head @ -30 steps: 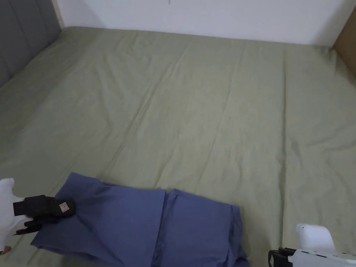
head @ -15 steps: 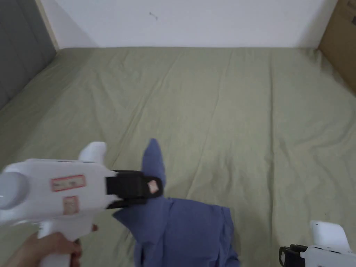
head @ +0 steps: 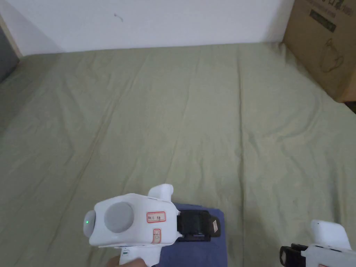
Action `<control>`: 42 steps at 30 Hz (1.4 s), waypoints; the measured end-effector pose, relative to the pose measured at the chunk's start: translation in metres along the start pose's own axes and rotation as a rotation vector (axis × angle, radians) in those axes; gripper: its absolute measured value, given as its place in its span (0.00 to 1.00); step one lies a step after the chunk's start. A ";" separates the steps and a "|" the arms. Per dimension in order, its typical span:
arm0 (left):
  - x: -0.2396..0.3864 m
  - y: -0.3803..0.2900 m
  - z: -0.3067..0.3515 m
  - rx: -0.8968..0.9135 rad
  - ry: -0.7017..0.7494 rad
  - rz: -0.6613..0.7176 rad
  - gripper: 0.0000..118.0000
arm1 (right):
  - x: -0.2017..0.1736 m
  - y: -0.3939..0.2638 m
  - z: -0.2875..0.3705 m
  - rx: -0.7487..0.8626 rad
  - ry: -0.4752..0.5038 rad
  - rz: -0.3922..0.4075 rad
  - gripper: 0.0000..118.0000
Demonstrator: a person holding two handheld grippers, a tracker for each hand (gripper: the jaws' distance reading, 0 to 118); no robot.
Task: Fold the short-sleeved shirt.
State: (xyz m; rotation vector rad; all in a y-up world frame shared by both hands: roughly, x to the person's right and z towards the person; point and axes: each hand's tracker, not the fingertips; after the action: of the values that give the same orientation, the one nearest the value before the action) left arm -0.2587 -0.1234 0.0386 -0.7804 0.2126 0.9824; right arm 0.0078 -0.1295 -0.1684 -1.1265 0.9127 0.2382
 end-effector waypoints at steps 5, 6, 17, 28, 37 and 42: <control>-0.026 -0.002 0.045 0.116 0.017 0.027 0.68 | -0.001 -0.005 -0.012 -0.013 0.014 -0.003 0.00; -0.032 -0.003 0.048 0.122 0.041 0.032 0.46 | -0.003 -0.005 -0.013 -0.015 0.018 0.002 0.00; -0.041 -0.035 -0.001 0.026 0.032 0.069 0.03 | -0.012 -0.001 -0.020 -0.011 0.041 0.039 0.00; 0.022 -0.053 -0.075 -0.170 -0.004 -0.080 0.03 | 0.004 -0.006 -0.022 -0.023 0.026 0.010 0.00; 0.007 -0.034 -0.022 -0.066 -0.123 -0.040 0.03 | -0.004 0.010 -0.013 -0.008 0.090 -0.063 0.00; -0.041 -0.025 0.049 0.106 -0.072 0.017 0.03 | -0.058 0.041 -0.001 0.041 0.235 0.030 0.00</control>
State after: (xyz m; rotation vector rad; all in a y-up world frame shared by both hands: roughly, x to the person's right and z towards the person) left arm -0.2701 -0.1253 0.1069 -0.6464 0.2074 1.0051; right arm -0.0533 -0.0965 -0.1535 -1.1186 1.1381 0.1114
